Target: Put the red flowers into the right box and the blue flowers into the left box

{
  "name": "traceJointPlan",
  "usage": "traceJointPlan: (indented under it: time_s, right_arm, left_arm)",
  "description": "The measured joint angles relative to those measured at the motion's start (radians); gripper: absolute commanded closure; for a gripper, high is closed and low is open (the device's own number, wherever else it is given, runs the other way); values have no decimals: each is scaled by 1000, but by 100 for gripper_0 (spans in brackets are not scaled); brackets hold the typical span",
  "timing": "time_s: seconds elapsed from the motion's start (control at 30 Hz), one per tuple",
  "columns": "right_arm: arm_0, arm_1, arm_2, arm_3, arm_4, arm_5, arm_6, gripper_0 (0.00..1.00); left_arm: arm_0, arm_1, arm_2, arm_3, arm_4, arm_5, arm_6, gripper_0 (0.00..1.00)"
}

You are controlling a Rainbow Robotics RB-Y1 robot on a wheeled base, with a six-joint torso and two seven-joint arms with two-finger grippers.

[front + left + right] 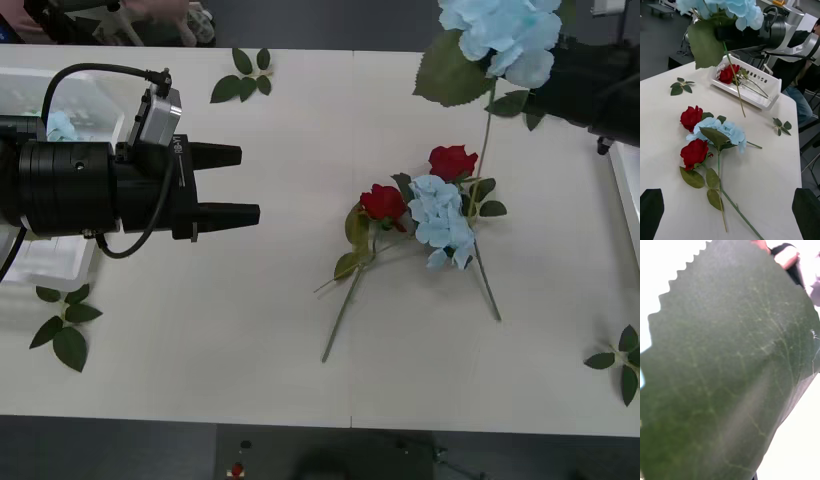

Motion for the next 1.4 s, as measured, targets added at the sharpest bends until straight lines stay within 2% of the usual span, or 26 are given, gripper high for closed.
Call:
traceJointPlan:
  time_s: [0.3, 0.4, 0.63, 0.87, 0.93, 0.97, 1.1, 1.4]
  right_arm:
    - [1, 18, 234, -286, -195, -422, -2, 100]
    - [1, 25, 309, -343, -208, -514, -3, 100]
    - [1, 157, 352, -357, -164, -539, -3, 100]
    - [1, 267, 351, -351, -121, -540, -3, 100]
    - [1, 282, 351, -341, -106, -540, -4, 100]
    - [1, 287, 351, -334, -106, -540, -6, 100]
    - [1, 291, 352, -307, -106, -540, -10, 100]
    - [1, 291, 353, -291, -106, -549, -11, 100]
  left_arm:
    - [0, 0, 0, -1, 0, 0, 0, 0]
    - [1, 0, -1, 0, 0, 1, 0, 0]
    - [9, -31, -20, 65, 98, -20, 0, 0]
    - [-77, -84, -111, 220, 96, -102, 0, 0]
    - [-96, -96, -154, 233, 96, -175, 0, 86]
    - [-102, -101, -177, 233, 96, -213, 0, 100]
    - [-121, -103, -235, 233, 93, -259, 0, 100]
    - [-126, -103, -238, 233, 81, -260, 0, 100]
